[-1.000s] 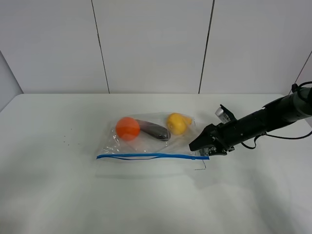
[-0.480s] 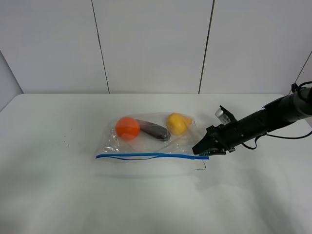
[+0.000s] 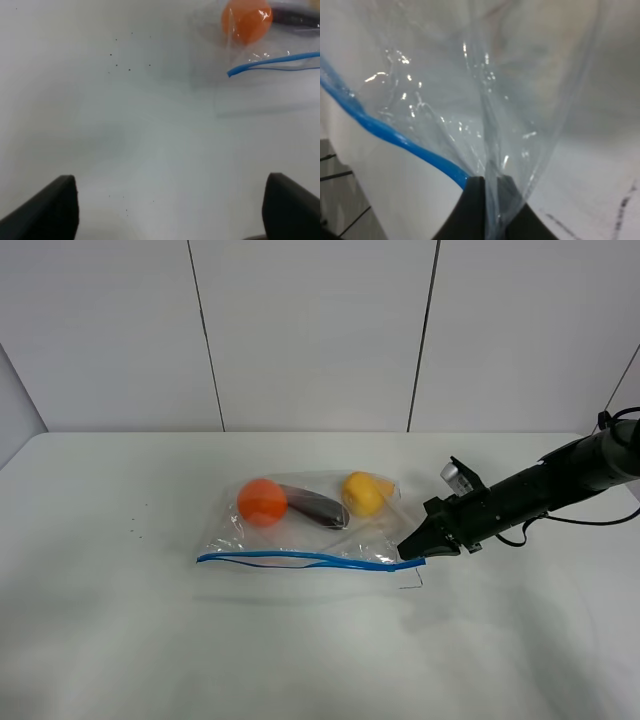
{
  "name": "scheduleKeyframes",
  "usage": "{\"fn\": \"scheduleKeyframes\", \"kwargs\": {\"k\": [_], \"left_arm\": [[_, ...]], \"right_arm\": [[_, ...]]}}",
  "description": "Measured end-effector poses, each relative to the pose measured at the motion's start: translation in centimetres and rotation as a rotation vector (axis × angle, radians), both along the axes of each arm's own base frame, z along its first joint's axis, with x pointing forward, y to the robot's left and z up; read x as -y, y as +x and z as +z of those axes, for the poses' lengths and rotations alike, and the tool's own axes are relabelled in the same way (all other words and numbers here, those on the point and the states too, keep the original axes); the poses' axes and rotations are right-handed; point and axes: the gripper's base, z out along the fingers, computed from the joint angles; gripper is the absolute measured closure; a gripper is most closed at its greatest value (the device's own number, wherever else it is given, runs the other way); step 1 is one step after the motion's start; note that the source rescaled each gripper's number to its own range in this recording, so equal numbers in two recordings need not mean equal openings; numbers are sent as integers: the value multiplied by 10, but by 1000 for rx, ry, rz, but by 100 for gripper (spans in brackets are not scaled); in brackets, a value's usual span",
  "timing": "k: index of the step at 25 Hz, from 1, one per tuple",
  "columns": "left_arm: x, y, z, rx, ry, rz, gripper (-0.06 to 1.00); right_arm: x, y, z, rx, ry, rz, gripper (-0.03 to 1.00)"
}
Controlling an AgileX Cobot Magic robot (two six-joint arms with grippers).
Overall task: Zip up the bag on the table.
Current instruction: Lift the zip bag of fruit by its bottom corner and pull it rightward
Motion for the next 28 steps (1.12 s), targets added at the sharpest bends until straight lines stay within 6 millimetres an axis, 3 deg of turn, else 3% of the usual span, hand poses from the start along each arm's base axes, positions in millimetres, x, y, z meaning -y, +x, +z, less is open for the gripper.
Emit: {"fn": "scheduleKeyframes", "kwargs": {"k": [9,18,28], "left_arm": [[0,0,0,0,0,0,-1],[0,0,0,0,0,0,-1],[0,0,0,-2,0,0,-1]], "right_arm": [[-12,2,19,-80,246,-75,97],[-13,7,27,-194,306,-212,97],[-14,8,81,-140,363,-277,97]]}}
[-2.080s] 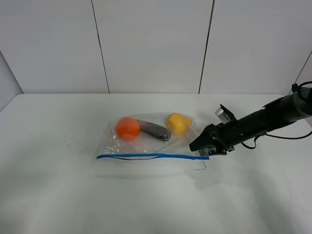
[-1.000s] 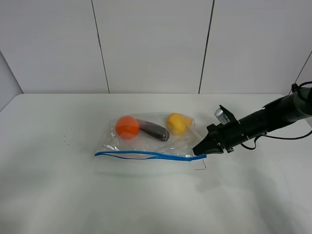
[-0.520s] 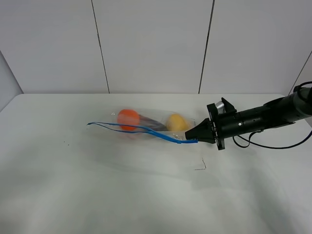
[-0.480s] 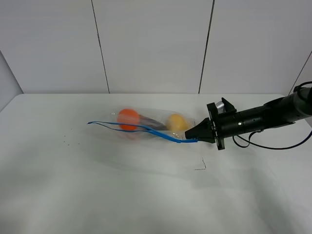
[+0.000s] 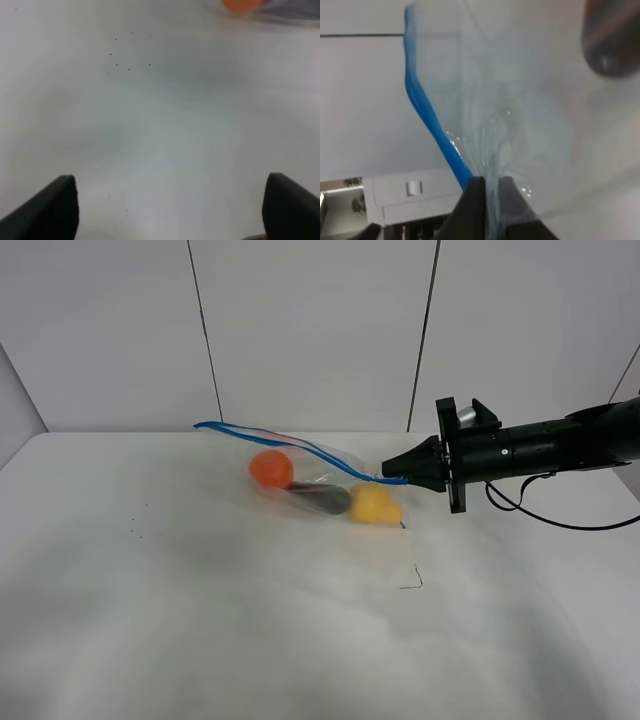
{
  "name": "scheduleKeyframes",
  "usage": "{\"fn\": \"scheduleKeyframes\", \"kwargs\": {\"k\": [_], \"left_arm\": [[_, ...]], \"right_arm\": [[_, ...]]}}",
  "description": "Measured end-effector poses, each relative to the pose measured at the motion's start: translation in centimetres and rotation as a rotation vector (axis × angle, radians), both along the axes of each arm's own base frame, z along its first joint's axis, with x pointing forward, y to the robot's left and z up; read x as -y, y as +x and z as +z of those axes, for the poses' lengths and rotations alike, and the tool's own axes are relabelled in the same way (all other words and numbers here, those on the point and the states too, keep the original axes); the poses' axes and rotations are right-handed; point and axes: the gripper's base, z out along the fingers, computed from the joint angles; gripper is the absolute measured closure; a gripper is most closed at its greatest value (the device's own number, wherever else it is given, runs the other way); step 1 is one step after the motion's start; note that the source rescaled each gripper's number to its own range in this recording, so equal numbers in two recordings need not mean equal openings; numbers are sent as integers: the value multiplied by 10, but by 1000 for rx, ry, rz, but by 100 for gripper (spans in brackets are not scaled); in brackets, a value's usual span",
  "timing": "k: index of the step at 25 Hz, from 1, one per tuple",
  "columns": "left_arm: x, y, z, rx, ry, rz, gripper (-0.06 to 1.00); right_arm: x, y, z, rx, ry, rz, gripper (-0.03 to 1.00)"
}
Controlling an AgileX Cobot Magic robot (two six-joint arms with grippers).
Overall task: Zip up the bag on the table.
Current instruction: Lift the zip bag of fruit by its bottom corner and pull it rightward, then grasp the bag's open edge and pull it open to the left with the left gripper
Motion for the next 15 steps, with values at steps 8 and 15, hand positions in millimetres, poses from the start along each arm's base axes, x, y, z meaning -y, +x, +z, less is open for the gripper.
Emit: {"fn": "scheduleKeyframes", "kwargs": {"k": [8,15], "left_arm": [[0,0,0,0,0,0,-1],[0,0,0,0,0,0,-1]], "right_arm": [[0,0,5,-8,9,-12,97],[0,0,5,-8,11,-14,97]]}}
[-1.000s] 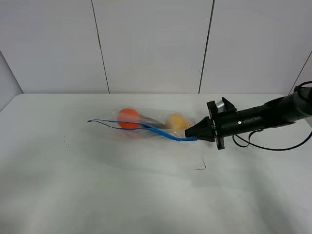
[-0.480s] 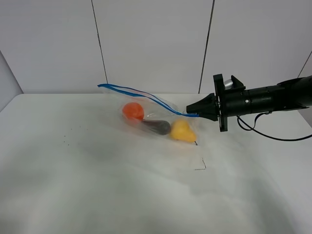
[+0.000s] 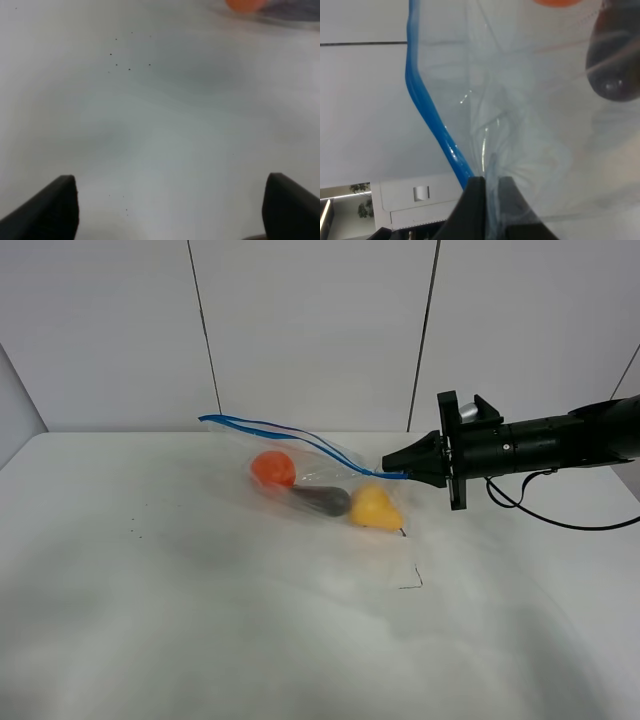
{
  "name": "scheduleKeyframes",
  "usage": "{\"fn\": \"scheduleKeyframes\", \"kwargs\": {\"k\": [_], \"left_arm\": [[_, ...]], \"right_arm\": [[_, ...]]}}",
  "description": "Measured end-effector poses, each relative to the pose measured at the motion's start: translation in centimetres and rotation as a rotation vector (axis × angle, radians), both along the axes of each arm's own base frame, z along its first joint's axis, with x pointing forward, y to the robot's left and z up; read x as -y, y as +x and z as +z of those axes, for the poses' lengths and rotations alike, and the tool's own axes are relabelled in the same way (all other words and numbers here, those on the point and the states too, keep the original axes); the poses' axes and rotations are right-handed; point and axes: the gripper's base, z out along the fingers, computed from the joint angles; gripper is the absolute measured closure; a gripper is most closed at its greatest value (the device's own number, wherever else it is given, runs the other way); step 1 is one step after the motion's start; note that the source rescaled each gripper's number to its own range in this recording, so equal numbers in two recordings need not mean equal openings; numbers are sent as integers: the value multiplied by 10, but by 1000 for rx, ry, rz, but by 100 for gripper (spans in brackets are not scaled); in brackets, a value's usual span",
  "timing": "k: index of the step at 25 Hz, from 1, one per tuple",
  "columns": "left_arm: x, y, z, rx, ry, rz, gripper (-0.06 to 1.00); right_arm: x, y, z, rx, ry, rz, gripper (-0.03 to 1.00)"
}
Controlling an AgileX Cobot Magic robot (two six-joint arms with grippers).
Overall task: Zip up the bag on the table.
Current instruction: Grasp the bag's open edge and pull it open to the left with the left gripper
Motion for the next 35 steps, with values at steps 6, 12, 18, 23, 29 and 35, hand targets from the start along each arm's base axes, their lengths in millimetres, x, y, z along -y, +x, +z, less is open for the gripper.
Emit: {"fn": "scheduleKeyframes", "kwargs": {"k": [6,12,18,23,29,35], "left_arm": [[0,0,0,0,0,0,-1],[0,0,0,0,0,0,-1],[0,0,2,12,-2,1,-1],[0,19,45,35,-1,2,-1],[3,95,115,-43,176,-106,0],[5,157,113,-129,576,-373,3]], "right_arm": [[0,-1,-1,0,-9,9,97],[0,-1,-1,0,-13,13,97],[0,-2,-2,0,-21,21,97],[0,-2,-2,0,-23,23,97],[0,-2,-2,0,-24,24,97],[0,-2,-2,0,-24,24,97]]}}
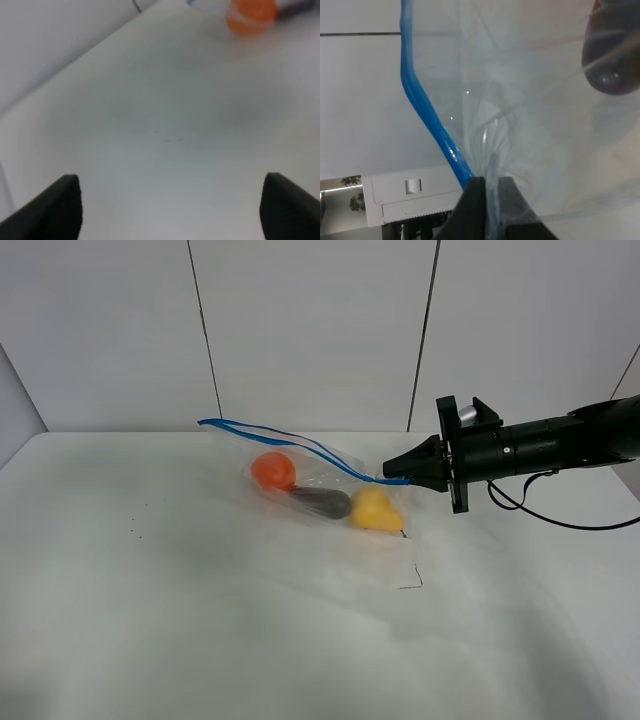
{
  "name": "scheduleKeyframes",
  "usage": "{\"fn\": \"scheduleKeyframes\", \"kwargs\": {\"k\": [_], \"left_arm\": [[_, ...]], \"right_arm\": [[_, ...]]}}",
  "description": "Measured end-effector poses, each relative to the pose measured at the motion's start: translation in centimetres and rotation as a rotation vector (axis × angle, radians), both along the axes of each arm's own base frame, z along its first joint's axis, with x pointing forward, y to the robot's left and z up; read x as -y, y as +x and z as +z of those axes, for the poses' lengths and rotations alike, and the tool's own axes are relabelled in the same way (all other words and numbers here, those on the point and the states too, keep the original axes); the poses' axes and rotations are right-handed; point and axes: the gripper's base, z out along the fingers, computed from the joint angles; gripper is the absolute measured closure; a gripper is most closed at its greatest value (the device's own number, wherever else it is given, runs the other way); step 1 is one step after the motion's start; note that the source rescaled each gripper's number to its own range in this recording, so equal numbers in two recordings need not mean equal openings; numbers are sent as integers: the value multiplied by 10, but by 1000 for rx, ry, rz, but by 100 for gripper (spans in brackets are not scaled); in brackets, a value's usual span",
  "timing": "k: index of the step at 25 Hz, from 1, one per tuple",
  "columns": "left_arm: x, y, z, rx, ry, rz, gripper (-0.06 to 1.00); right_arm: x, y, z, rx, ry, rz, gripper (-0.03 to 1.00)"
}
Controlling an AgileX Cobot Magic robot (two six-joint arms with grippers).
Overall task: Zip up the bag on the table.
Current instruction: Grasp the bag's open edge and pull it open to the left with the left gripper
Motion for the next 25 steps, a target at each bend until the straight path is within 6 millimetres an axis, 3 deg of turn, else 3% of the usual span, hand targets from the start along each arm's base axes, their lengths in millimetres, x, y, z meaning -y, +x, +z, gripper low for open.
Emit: {"fn": "scheduleKeyframes", "kwargs": {"k": [4,13,17,25], "left_arm": [[3,27,-10,5,236,-211,3],[26,61,-16,119,211,-403,3],[55,70,-27,158,200,-500,4],[148,85,-73,250,127,-681,4]], "right_arm": [[0,0,0,5,-1,2,97],[0,0,0,16,-3,6,97],[0,0,0,17,-3,6,97],[0,0,0,17,-3,6,97]]}}
